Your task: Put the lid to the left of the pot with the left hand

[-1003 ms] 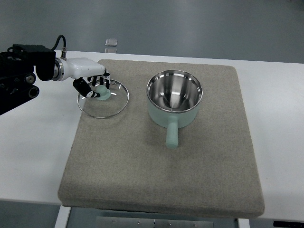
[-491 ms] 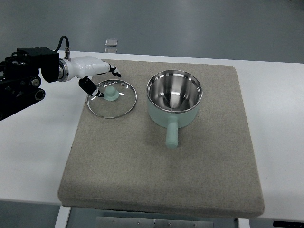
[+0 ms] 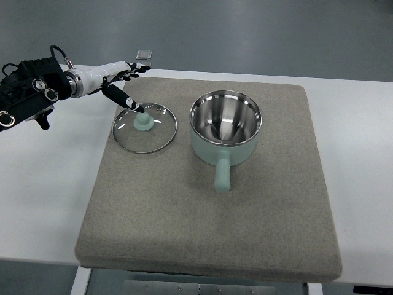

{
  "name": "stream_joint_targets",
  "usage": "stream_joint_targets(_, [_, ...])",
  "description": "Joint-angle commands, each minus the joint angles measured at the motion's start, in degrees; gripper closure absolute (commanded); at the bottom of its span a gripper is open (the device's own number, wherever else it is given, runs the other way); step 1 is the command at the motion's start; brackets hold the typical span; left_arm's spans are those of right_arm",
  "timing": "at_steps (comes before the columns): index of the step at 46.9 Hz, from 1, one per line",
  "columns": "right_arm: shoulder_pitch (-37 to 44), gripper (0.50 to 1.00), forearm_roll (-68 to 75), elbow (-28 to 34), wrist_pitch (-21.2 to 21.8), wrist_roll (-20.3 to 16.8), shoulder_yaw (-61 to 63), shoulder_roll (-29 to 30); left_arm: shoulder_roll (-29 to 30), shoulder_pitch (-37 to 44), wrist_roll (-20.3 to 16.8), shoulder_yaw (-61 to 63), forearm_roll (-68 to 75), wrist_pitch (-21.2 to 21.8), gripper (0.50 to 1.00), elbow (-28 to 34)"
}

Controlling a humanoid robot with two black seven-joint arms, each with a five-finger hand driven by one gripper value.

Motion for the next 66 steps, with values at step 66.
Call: stream_joint_targets(66, [-0.1, 0.576, -0.44, 0.09, 0.13, 0.0, -0.12, 0.0, -1.01, 11.02, 5.26, -19.91, -52.2, -15.58, 0.504, 5.48])
